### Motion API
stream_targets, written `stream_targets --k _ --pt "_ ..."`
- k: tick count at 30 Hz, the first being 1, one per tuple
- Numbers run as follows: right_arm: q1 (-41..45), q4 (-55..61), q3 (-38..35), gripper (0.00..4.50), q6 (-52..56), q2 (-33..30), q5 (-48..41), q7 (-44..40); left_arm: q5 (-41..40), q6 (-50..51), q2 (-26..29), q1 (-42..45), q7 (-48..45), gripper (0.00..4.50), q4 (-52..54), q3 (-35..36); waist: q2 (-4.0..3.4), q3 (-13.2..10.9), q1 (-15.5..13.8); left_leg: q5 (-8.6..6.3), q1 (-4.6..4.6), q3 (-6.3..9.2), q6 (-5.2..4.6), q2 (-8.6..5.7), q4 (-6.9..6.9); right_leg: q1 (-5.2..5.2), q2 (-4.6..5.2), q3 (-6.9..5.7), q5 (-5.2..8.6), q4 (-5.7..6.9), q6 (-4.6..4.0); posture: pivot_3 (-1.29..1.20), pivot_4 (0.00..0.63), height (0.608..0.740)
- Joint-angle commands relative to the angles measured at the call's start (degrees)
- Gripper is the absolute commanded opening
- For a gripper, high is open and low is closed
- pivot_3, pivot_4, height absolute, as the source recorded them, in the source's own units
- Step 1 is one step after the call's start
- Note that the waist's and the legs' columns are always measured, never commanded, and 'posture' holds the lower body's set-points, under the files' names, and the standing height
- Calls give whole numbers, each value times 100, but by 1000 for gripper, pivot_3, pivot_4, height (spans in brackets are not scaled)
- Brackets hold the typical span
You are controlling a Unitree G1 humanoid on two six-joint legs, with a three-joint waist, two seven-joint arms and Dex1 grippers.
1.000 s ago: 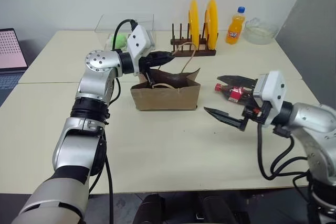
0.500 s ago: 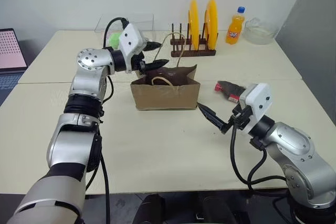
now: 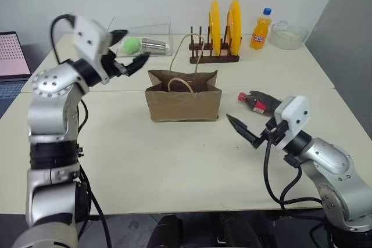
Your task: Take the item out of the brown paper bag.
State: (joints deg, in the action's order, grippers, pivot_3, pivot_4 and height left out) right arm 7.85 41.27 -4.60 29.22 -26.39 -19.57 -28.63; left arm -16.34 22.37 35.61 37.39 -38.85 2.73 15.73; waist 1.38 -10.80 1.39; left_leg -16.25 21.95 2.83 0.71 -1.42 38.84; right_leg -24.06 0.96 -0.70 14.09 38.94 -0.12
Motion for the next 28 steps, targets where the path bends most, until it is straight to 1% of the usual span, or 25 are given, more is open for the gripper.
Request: stream_targets --k 1,2,4,5,6,9,14,20,28 --pt "-220 139 -220 4500 -423 186 159 328 102 370 -499 -1285 1068 4044 1544 441 -5 7 5 0 -4 -3 0 0 -1 2 2 2 0 3 0 0 150 740" --pt "-384 142 -162 4500 -523 264 288 440 287 394 -710 -1843 1383 4044 1919 448 -14 20 13 0 -6 -6 1 0 -7 2 2 6 -1 -1 -2 0 150 740" --pt "-653 134 -58 4500 -688 362 443 539 497 403 -972 -2510 1747 4044 2289 387 -10 20 2 -1 -18 -7 4 0 -9 7 2 16 -9 2 -17 0 150 740" --pt "-776 120 -26 4500 -802 423 504 579 645 324 -1056 -2784 1881 4044 2367 312 -6 19 -15 -2 -5 -3 4 0 -10 -2 2 10 -9 0 -18 0 150 740" --pt "-896 107 -23 4500 -952 510 564 649 775 269 -1112 -3013 1988 4044 2421 242 -1 22 -37 -2 -5 1 4 0 -9 -2 0 7 -9 1 -18 0 150 740" --pt "-1171 51 -77 4500 -1241 621 611 675 710 193 -1286 -3430 1988 4044 2597 35 2 24 -117 -1 -10 1 2 -1 -7 4 0 6 6 1 7 0 150 740" --pt "-1478 -175 -114 4500 -1911 771 736 698 673 8 -1379 -3548 1910 4044 2625 -343 4 26 -158 -3 -67 6 -1 -1 -8 74 0 -1 9 -24 4 0 150 740" --pt "-1464 -444 -130 4500 -2154 849 826 794 645 -2 -1423 -3653 2006 4044 2647 -425 3 26 -124 -3 -75 3 0 1 -21 75 -3 2 13 -24 -3 0 150 740" --pt "-1200 -373 -54 4500 -1928 844 883 954 602 -215 -1588 -3843 2037 4044 2774 -564 3 26 -132 -3 -80 1 0 1 -32 77 -3 4 14 -30 -3 0 150 740"
